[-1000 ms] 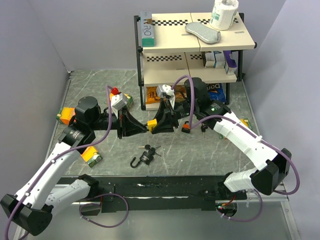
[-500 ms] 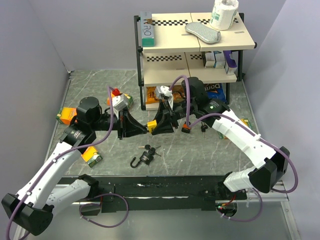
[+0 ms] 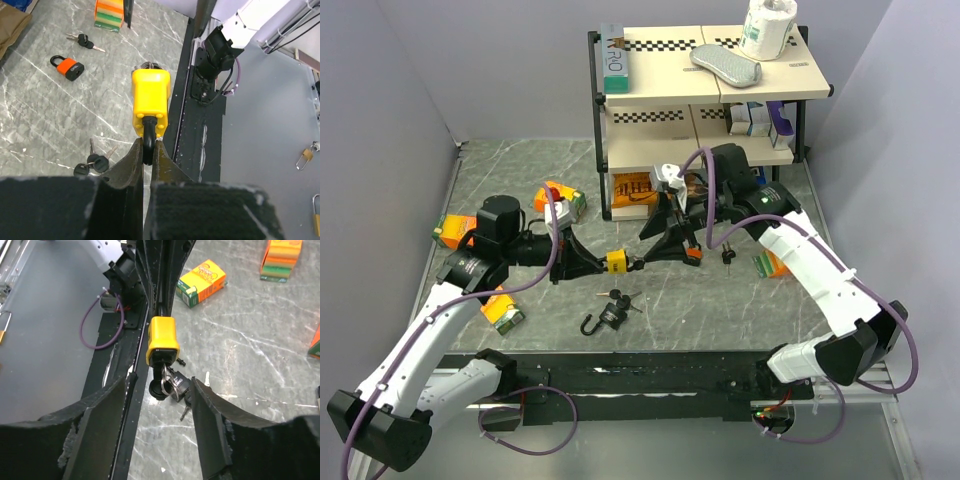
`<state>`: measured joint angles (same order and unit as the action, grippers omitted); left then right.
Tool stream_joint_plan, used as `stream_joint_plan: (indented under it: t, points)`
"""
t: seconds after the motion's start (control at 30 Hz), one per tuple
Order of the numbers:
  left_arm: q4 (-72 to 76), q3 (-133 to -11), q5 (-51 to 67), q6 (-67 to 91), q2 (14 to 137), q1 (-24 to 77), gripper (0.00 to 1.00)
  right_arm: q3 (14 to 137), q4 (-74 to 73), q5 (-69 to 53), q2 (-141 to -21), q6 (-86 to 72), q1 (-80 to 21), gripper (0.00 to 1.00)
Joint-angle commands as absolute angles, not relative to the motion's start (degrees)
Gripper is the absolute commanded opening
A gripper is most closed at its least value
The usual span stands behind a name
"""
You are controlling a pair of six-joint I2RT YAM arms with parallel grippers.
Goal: Lock with the key
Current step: Lock the lock.
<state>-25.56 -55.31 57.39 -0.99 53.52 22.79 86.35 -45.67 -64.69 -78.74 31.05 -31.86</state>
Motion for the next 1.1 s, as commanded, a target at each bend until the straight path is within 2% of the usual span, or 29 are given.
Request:
stream_joint_plan:
  t: [0.0,0.1,0.3,0.57,0.63,0.73,0.77,0.8,1.07]
  points:
    - [-23.7,-57.9,61.0,-4.1,53.6,22.7,0.01,87.9,-46.9,-63.3,-80.3,33.3,-34.2,0.58]
    - [-24.0,-58.2,60.7,-4.9,53.9,22.7,0.01,88.5,-48.2,-62.8,-81.6,33.9,-35.8,0.51]
    - [-24.9,-58.9,61.0,-6.0,54.4,22.8,0.01,87.5,-46.8,-59.7,-82.4,33.9,-37.9,0.47]
    - [-23.9,-58.5,60.8,-4.8,54.1,22.7,0.01,88.2,-48.2,-57.2,-84.0,35.3,-38.7,0.34]
    - [-23.9,-58.5,60.6,-4.8,54.1,22.6,0.01,88.4,-49.4,-56.7,-84.3,36.3,-38.9,0.34]
    - [-23.9,-58.4,60.2,-4.8,54.1,22.7,0.01,88.3,-49.7,-56.3,-84.0,37.2,-38.9,0.19]
    - [-24.1,-58.5,59.9,-5.0,54.2,22.7,0.01,88.0,-49.5,-56.3,-83.8,37.3,-38.9,0.08]
    - [-25.1,-58.4,59.8,-5.5,54.2,22.7,0.01,87.7,-49.2,-56.2,-83.6,37.2,-38.9,0.01]
    - [-29.5,-57.2,60.2,-9.9,53.6,20.2,0.01,82.7,-49.8,-55.5,-78.8,38.8,-33.9,0.00]
